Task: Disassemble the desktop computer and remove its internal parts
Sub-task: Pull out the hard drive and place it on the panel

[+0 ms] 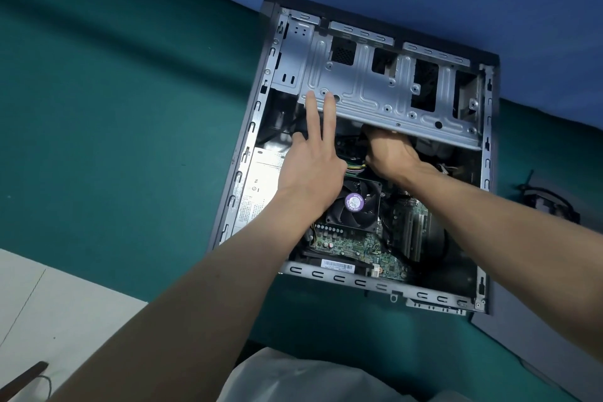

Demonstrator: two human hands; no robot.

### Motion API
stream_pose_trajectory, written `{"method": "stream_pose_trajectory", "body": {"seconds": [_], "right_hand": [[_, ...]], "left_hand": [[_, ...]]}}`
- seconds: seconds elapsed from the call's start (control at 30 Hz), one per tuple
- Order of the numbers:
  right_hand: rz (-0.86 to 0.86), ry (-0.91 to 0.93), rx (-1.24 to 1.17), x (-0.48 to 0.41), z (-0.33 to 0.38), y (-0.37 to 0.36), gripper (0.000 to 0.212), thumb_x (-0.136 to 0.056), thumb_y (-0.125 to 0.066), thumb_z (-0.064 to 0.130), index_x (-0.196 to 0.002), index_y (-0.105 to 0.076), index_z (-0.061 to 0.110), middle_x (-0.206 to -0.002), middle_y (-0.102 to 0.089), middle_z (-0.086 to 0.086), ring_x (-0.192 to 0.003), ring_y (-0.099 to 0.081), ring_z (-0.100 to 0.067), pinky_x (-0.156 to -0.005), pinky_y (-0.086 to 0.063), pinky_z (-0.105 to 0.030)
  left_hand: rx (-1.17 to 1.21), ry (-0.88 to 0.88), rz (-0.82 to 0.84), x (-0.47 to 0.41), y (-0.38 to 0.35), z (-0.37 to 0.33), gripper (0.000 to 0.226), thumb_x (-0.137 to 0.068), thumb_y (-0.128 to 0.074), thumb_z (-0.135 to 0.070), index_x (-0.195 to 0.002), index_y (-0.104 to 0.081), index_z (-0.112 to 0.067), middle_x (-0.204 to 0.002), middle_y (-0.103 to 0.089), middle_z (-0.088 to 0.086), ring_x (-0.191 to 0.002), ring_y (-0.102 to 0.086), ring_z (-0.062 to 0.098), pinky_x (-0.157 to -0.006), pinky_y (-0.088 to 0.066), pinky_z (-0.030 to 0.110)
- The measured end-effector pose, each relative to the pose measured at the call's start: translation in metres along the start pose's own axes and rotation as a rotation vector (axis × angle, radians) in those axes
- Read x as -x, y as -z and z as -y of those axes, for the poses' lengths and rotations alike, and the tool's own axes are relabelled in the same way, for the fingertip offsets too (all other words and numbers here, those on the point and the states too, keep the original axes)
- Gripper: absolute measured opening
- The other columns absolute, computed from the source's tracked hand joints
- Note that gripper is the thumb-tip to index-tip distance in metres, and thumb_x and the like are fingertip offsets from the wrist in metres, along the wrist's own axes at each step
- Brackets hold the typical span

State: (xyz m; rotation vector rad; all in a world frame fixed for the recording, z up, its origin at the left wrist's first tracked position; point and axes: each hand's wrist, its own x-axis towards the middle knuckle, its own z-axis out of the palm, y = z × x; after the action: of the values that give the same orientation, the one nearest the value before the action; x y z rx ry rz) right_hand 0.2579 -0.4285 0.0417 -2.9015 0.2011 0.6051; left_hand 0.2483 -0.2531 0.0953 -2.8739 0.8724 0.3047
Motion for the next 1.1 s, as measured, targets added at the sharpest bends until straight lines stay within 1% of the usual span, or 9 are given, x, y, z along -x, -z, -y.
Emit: {"method": "stream_pose_trajectory", "body": {"seconds": [0.1, 0.23, 0.3, 0.43, 0.53, 0.7, 0.8, 0.87, 1.1], "right_hand": [[-0.020, -0.027, -0.026, 0.011, -0.002, 0.003, 0.023, -0.083, -0.046, -0.003, -0.104, -0.053, 0.004, -0.081, -0.055, -0.012, -0.072, -0.054, -0.032, -0.057, -0.041, -0.031], [-0.187, -0.075, -0.078, 0.037, 0.007, 0.006, 0.013, -0.095, -0.045, 0.013, -0.090, -0.053, 0.004, -0.086, -0.060, -0.016, -0.073, -0.055, -0.035, -0.063, -0.042, -0.035], [-0.272, -0.066, -0.071, 0.061, 0.009, 0.010, 0.013, -0.097, -0.046, 0.018, -0.100, -0.052, 0.006, -0.093, -0.060, -0.015, -0.077, -0.057, -0.035, -0.062, -0.038, -0.034], [-0.232, -0.077, 0.074, 0.119, 0.016, 0.013, 0.064, -0.079, -0.060, 0.000, -0.138, -0.036, 0.009, -0.118, -0.053, -0.013, -0.071, -0.061, -0.034, -0.056, -0.035, -0.033], [-0.276, -0.114, 0.033, 0.152, 0.020, 0.012, 0.069, -0.078, -0.063, 0.001, -0.140, -0.034, 0.009, -0.129, -0.039, -0.014, -0.060, -0.051, -0.031, -0.053, -0.036, -0.033], [-0.686, -0.114, -0.281, 0.185, 0.023, 0.032, 0.030, -0.092, -0.050, -0.004, -0.121, -0.055, -0.003, -0.098, -0.052, -0.014, -0.066, -0.052, -0.031, -0.061, -0.049, -0.043], [-0.875, -0.142, -0.418, 0.203, 0.020, 0.047, 0.028, -0.090, -0.048, -0.011, -0.113, -0.060, -0.002, -0.086, -0.056, -0.010, -0.072, -0.054, -0.025, -0.071, -0.040, -0.021], [-0.949, -0.133, -0.564, 0.214, 0.020, 0.056, 0.023, -0.097, -0.043, -0.002, -0.111, -0.062, 0.002, -0.082, -0.059, -0.005, -0.070, -0.059, -0.021, -0.072, -0.042, -0.019], [-0.980, -0.103, -1.395, 0.234, 0.005, 0.079, 0.023, -0.101, -0.043, 0.019, -0.099, -0.065, 0.023, -0.083, -0.064, -0.006, -0.064, -0.063, -0.020, -0.062, -0.048, -0.026]], "left_hand": [[-0.008, 0.000, 0.005, 0.000, 0.001, -0.001, 0.034, -0.081, -0.061, -0.014, -0.051, -0.047, -0.011, -0.152, 0.018, 0.035, -0.139, -0.003, 0.057, -0.065, -0.034, 0.037], [-0.058, -0.008, 0.020, -0.002, 0.002, 0.000, 0.032, -0.084, -0.060, -0.016, -0.054, -0.049, -0.013, -0.150, 0.020, 0.037, -0.138, 0.005, 0.060, -0.065, -0.030, 0.038], [-0.072, -0.018, 0.020, -0.002, 0.003, -0.001, 0.027, -0.088, -0.059, -0.019, -0.061, -0.056, -0.019, -0.149, 0.020, 0.038, -0.137, 0.007, 0.061, -0.064, -0.032, 0.038], [-0.042, -0.038, -0.016, 0.000, 0.002, -0.002, 0.013, -0.092, -0.059, -0.024, -0.089, -0.069, -0.031, -0.152, 0.020, 0.034, -0.137, 0.009, 0.060, -0.068, -0.043, 0.037], [0.030, -0.078, -0.072, 0.002, 0.001, 0.001, 0.016, -0.093, -0.056, -0.031, -0.102, -0.068, -0.032, -0.154, 0.015, 0.031, -0.139, 0.012, 0.057, -0.080, -0.050, 0.040], [0.152, -0.126, -0.166, 0.004, 0.001, 0.006, 0.033, -0.091, -0.057, -0.037, -0.123, -0.061, -0.028, -0.157, -0.002, 0.029, -0.144, 0.004, 0.049, -0.111, -0.029, 0.052], [0.252, -0.159, -0.220, 0.012, 0.003, -0.003, 0.043, -0.092, -0.058, -0.032, -0.133, -0.054, -0.020, -0.157, -0.007, 0.027, -0.147, 0.003, 0.040, -0.116, -0.010, 0.047], [0.375, -0.194, -0.218, 0.022, 0.010, -0.018, 0.046, -0.094, -0.055, -0.034, -0.138, -0.049, -0.021, -0.159, -0.013, 0.019, -0.148, -0.004, 0.032, -0.113, -0.001, 0.041], [0.850, -0.279, 0.087, 0.049, 0.029, -0.080, 0.064, -0.095, -0.056, -0.040, -0.150, -0.027, -0.028, -0.156, -0.029, -0.005, -0.143, -0.024, 0.013, -0.116, -0.022, 0.039]]}}
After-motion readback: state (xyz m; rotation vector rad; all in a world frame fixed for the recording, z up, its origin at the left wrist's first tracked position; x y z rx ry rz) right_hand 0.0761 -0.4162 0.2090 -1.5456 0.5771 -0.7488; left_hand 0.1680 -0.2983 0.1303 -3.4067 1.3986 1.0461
